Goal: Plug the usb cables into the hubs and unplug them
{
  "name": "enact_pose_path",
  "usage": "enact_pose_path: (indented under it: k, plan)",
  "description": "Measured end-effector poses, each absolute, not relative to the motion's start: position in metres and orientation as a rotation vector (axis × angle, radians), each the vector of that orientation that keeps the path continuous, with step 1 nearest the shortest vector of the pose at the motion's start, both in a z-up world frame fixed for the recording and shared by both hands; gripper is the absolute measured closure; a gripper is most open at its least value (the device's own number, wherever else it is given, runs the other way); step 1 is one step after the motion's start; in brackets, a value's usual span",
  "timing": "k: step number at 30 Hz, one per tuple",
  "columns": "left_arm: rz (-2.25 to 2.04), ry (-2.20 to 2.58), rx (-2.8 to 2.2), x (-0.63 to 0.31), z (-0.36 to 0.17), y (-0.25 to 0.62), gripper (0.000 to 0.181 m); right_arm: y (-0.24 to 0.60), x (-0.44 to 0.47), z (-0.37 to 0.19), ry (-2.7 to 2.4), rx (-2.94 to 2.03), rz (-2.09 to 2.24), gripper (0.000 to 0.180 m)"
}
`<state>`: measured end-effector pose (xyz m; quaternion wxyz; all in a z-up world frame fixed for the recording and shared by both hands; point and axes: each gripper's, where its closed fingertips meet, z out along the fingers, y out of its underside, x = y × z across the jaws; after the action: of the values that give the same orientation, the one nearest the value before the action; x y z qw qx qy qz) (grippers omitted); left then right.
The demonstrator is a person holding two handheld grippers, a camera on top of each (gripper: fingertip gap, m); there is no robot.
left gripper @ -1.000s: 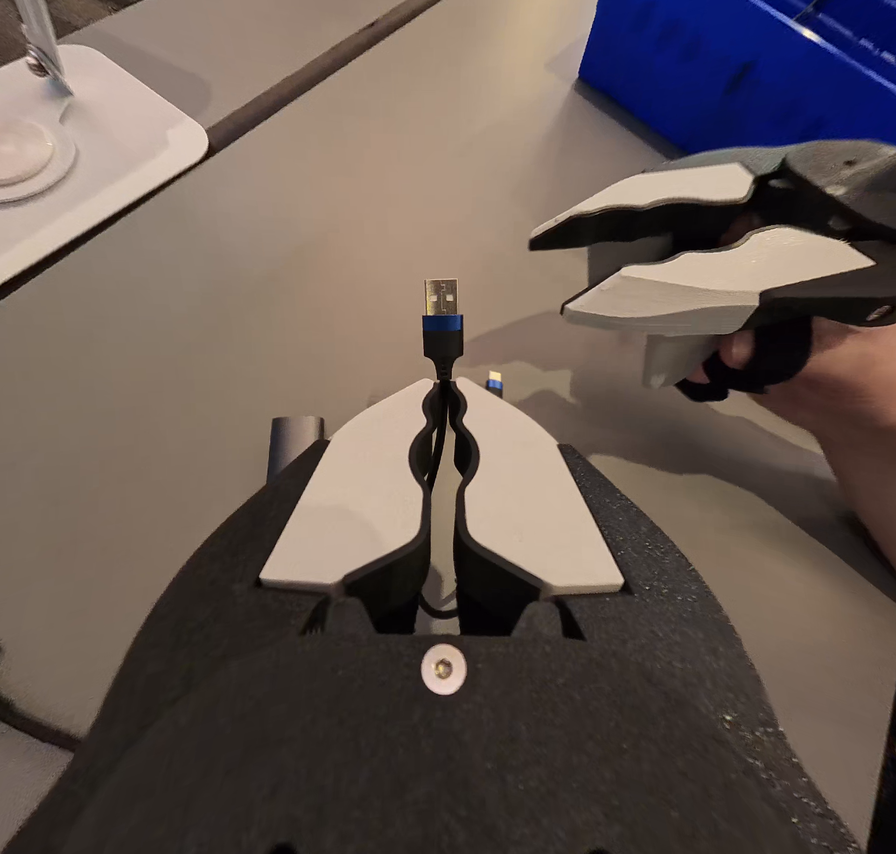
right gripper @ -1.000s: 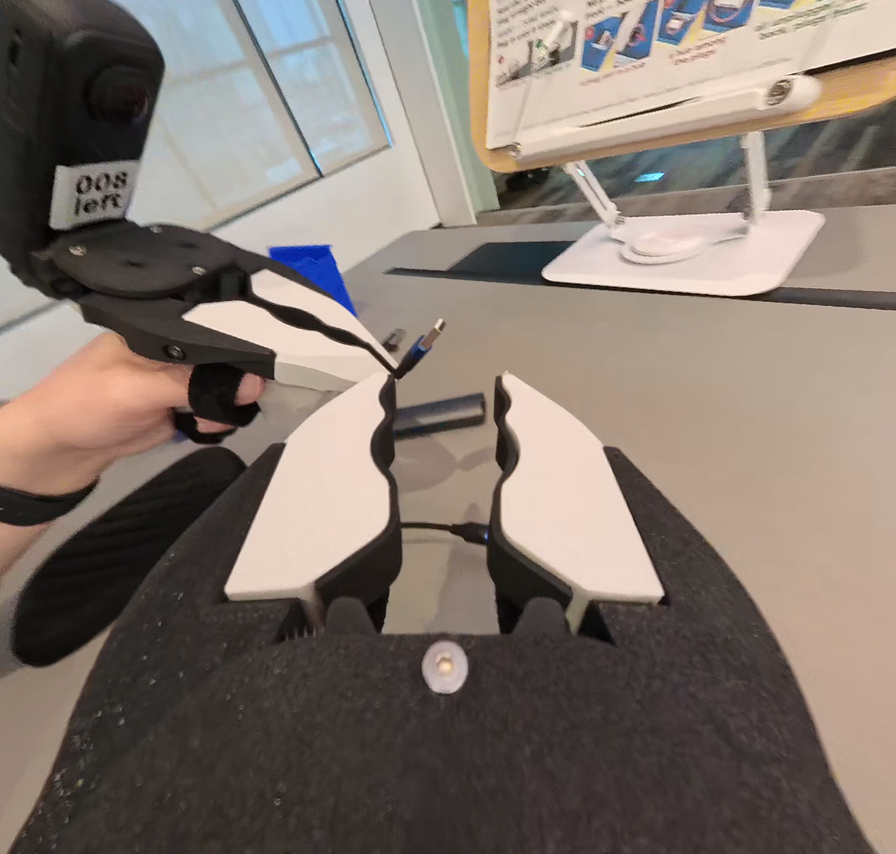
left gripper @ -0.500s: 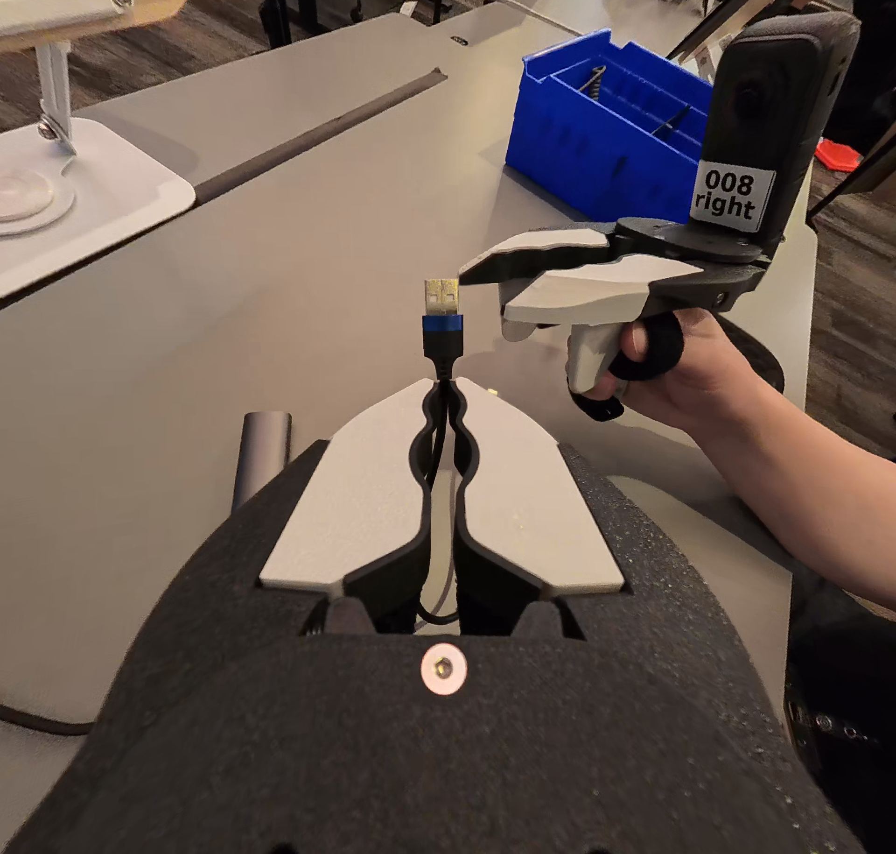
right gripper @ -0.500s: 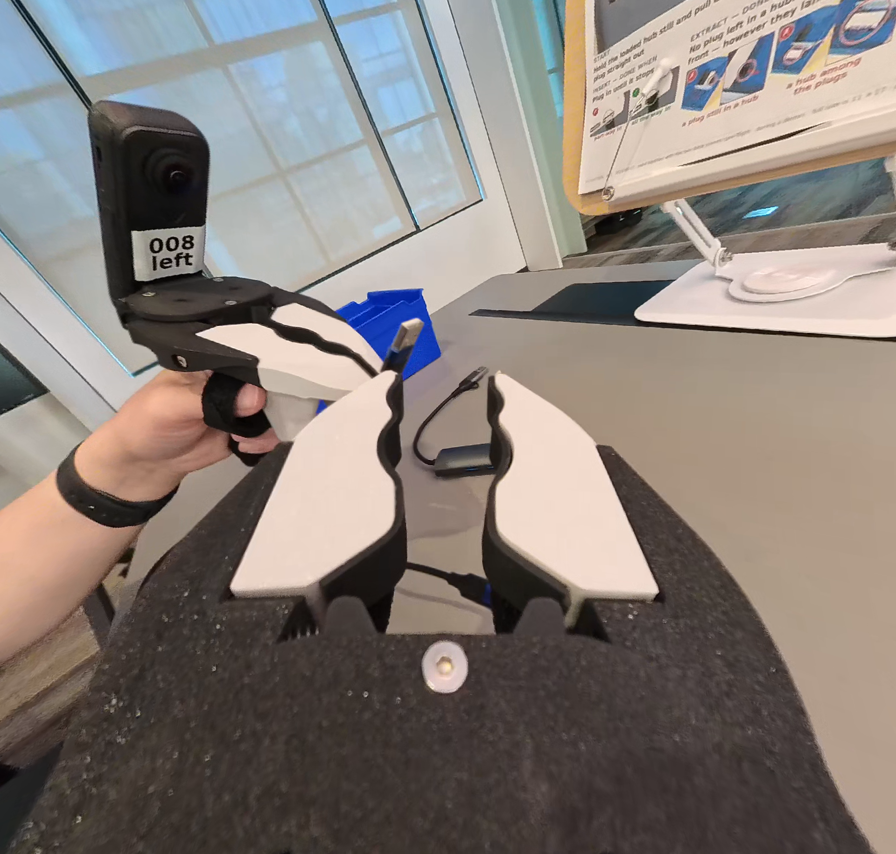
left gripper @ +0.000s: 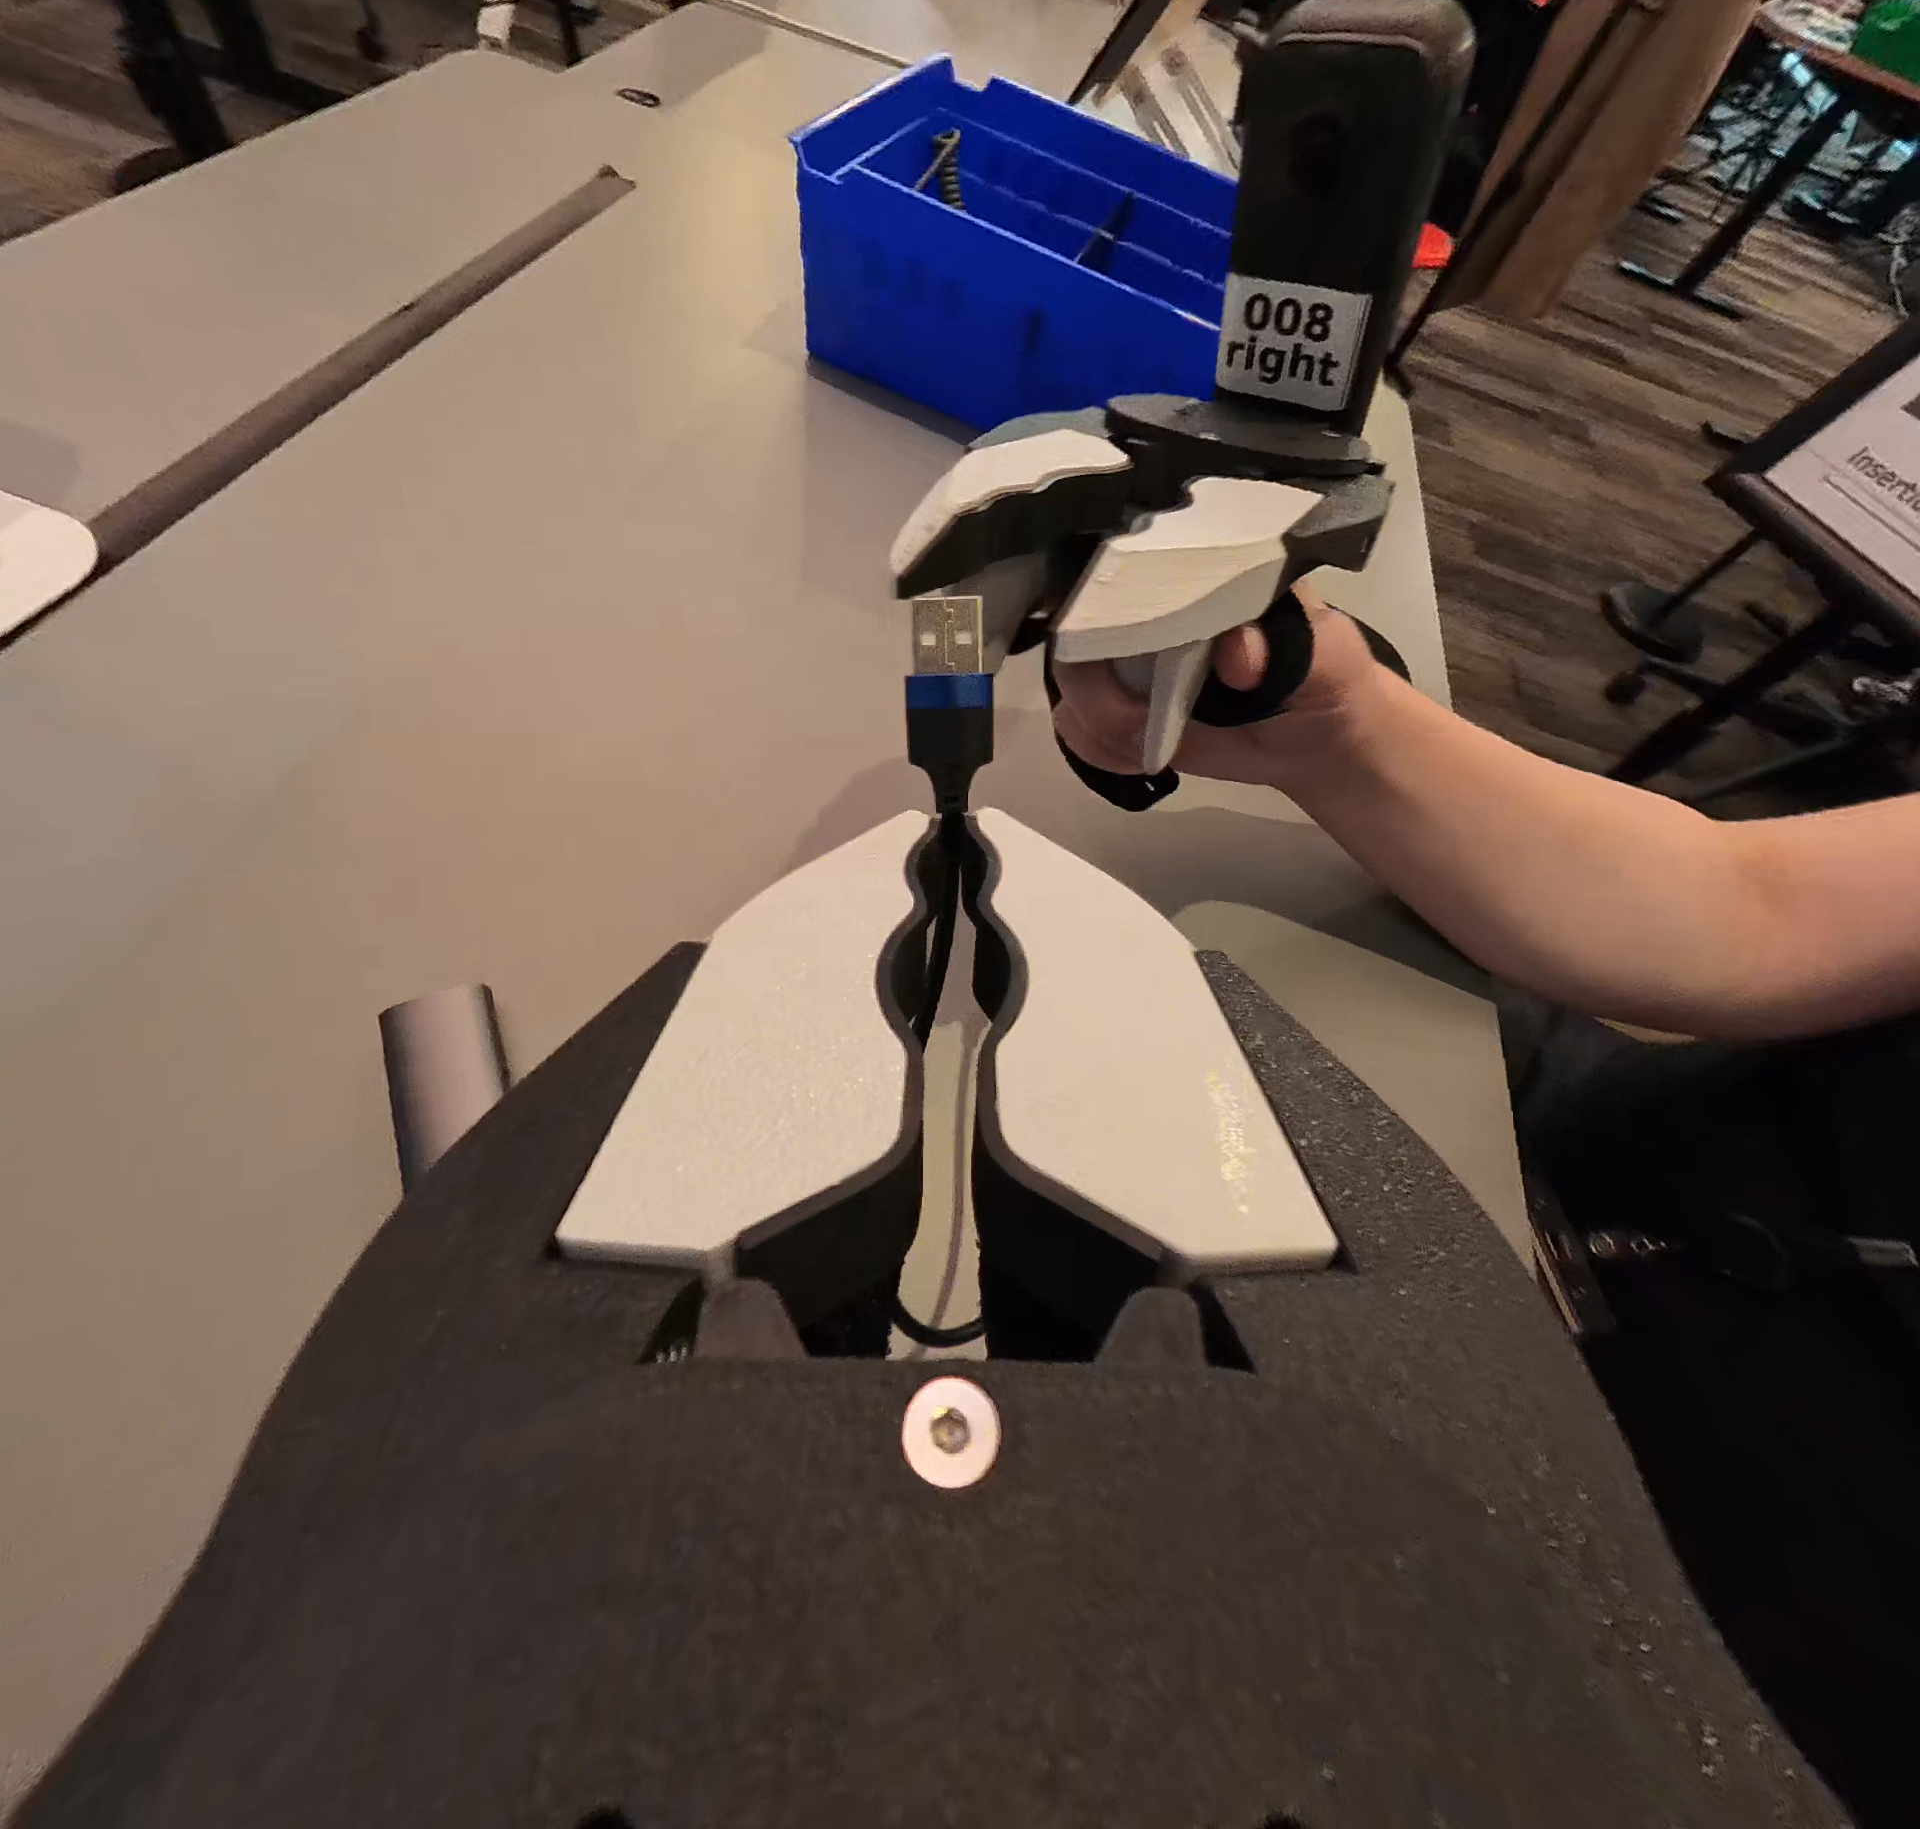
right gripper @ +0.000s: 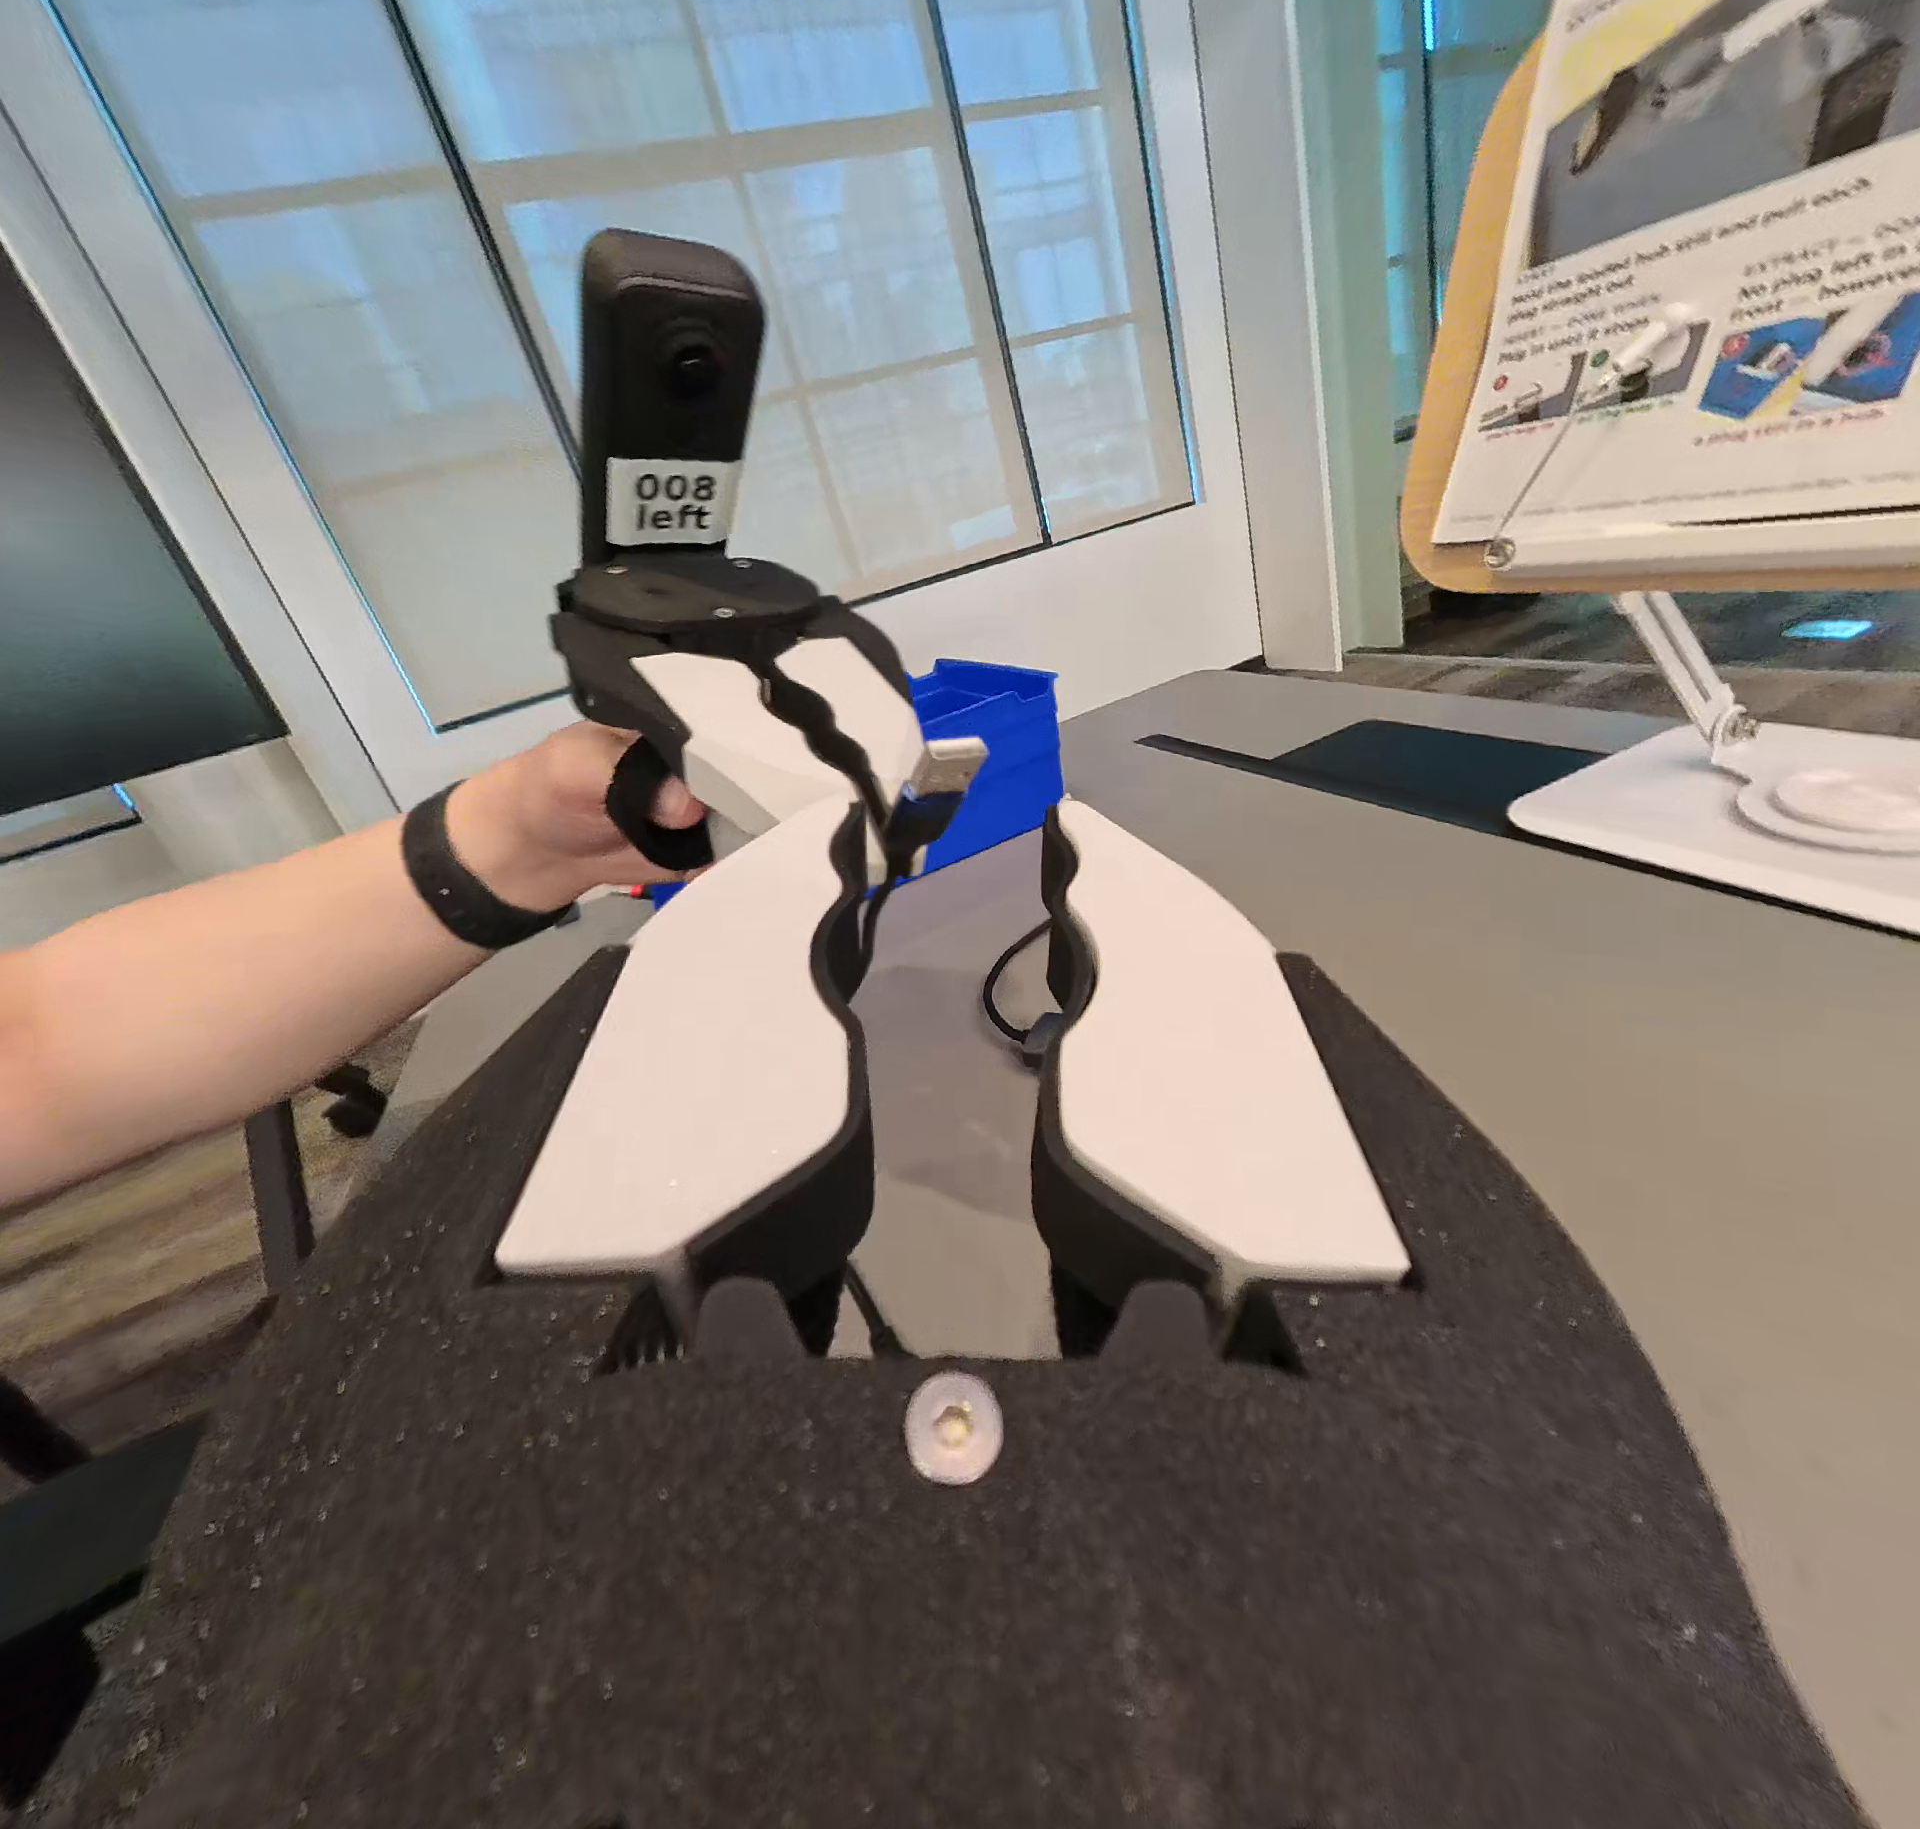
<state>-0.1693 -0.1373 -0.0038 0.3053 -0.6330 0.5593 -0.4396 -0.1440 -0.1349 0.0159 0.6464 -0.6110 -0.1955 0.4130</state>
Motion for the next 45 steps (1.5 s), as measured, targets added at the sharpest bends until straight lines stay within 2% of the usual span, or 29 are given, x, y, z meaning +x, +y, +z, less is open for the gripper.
enact_pose_path:
  k: [11, 26, 38, 45]
  plan:
    - [-1.324, 1.578, -1.507, -0.165, 0.009, -0.15, 0.178, -0.148, -0.149, 0.037, -0.475, -1.257, 0.921, 0.147]
    - [-1.357, 1.603, -1.431, -0.161, 0.018, -0.163, 0.178, -0.149, -0.161, 0.034, -0.506, -1.259, 0.959, 0.147]
    - [-1.376, 1.609, -1.411, -0.156, 0.021, -0.17, 0.178, -0.156, -0.163, 0.039, -0.514, -1.215, 1.044, 0.159]
    - [-1.379, 1.608, -1.419, -0.156, 0.017, -0.171, 0.179, -0.156, -0.162, 0.04, -0.514, -1.212, 1.047, 0.159]
